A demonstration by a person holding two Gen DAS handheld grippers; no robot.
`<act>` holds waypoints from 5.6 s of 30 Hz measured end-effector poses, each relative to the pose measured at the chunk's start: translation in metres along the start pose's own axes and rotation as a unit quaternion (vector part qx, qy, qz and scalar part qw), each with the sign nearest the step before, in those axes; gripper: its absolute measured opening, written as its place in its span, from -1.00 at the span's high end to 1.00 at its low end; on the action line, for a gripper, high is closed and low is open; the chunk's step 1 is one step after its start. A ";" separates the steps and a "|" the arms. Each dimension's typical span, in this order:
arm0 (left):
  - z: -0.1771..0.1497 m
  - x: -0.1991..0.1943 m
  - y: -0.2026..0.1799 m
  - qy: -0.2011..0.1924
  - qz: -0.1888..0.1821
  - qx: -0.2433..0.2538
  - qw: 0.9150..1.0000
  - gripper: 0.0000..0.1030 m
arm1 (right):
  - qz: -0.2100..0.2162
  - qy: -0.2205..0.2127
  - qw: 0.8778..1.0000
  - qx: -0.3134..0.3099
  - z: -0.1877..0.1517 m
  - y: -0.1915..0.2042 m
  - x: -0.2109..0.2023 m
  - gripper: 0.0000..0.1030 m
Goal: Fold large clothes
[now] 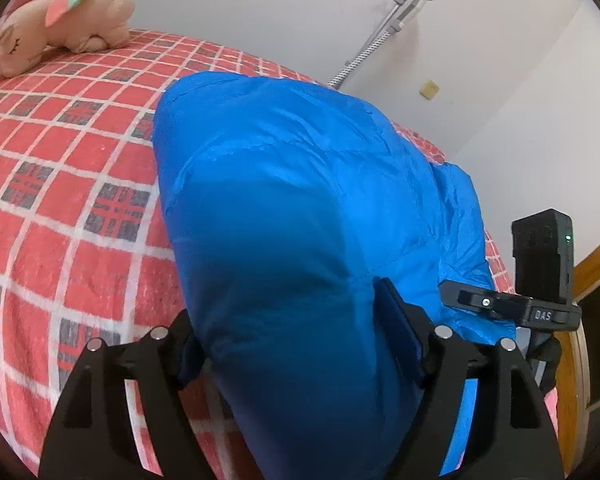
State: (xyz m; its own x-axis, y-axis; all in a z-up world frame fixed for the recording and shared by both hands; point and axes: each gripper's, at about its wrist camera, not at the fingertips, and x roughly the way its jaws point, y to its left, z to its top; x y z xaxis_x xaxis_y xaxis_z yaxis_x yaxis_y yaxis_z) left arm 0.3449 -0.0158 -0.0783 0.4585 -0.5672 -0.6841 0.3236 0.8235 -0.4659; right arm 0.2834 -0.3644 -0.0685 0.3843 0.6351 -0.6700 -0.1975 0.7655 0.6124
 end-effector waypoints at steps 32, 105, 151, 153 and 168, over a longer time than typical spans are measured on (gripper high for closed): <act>-0.080 -0.062 -0.043 -0.049 0.164 0.098 0.980 -0.69 | -0.177 -0.048 0.983 -0.014 -0.066 0.028 -0.053 -0.53; -0.195 -0.187 -0.111 -0.125 0.236 0.105 0.958 -0.86 | -0.235 -0.124 0.960 -0.084 -0.197 0.138 -0.125 -0.92; -0.195 -0.184 -0.107 -0.117 0.237 0.105 0.959 -0.86 | -0.232 -0.120 0.961 -0.088 -0.195 0.139 -0.118 -0.92; -0.195 -0.184 -0.107 -0.117 0.238 0.104 0.958 -0.86 | -0.233 -0.120 0.961 -0.089 -0.195 0.138 -0.119 -0.92; -0.195 -0.182 -0.108 -0.115 0.237 0.109 0.958 -0.86 | -0.232 -0.119 0.961 -0.089 -0.196 0.138 -0.115 -0.92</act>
State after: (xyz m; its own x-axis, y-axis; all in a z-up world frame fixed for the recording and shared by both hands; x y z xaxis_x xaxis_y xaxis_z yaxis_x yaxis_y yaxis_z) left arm 0.0650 0.0005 -0.0129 0.7595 -0.1364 -0.6360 0.1871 0.9823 0.0127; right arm 0.0353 -0.3120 0.0111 0.6593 0.1962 -0.7258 -0.0983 0.9796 0.1755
